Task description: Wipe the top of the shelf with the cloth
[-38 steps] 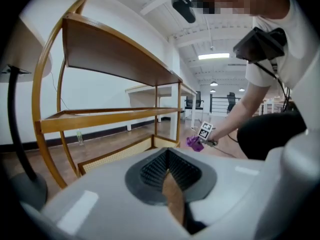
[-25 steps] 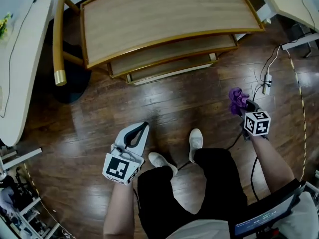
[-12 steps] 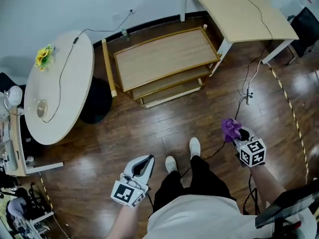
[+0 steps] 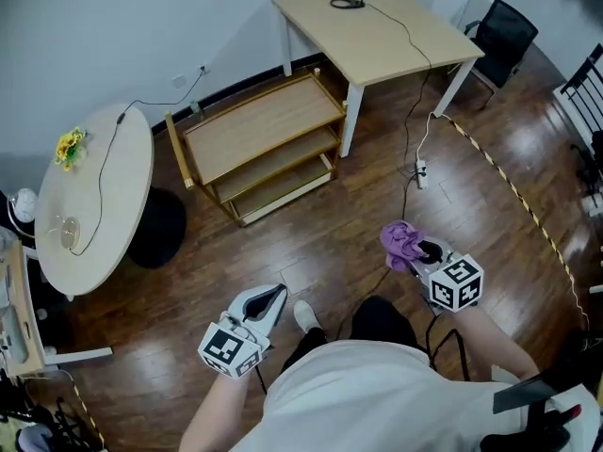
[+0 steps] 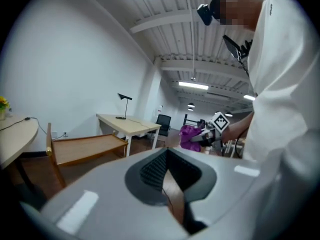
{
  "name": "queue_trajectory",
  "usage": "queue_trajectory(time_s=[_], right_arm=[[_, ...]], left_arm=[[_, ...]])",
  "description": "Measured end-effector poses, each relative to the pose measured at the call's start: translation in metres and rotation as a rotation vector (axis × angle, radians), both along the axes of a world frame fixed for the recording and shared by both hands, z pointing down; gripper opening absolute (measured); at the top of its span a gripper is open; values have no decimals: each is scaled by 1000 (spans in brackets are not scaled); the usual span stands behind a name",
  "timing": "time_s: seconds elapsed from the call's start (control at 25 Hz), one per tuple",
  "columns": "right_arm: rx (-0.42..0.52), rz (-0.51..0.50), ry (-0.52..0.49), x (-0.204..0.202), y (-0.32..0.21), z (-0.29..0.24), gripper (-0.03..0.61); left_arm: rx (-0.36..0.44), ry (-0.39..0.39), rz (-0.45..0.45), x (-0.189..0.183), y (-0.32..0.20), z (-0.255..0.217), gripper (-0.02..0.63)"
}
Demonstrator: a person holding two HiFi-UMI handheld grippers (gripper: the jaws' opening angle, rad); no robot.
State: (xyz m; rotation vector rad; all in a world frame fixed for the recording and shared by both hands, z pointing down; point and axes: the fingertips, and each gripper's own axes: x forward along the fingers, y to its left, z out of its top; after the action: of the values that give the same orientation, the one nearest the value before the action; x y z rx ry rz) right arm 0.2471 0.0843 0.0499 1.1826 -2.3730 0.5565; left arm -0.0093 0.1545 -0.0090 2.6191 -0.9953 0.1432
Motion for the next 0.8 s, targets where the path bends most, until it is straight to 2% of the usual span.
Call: queue_trajectory(time_s=[0.16, 0.28, 0.4, 0.48, 0.64, 0.8], right_arm=[[46, -5, -39, 14, 28, -8, 98], [71, -52, -72, 31, 59, -12, 98], [76, -85, -112, 64, 91, -18, 98], [56, -99, -134, 94, 114, -19, 98], [30, -102, -151, 143, 160, -20, 98], [81, -47, -178, 172, 174, -39, 101]], left_arm=[[45, -21, -122, 5, 23, -13, 18], [45, -26, -167, 22, 52, -12, 18], [45, -29, -202, 59, 86, -12, 18], [65, -16, -213, 97, 107, -17, 18], [32, -10, -130, 178, 146, -16, 18], [19, -15, -26, 224, 154, -18, 18]])
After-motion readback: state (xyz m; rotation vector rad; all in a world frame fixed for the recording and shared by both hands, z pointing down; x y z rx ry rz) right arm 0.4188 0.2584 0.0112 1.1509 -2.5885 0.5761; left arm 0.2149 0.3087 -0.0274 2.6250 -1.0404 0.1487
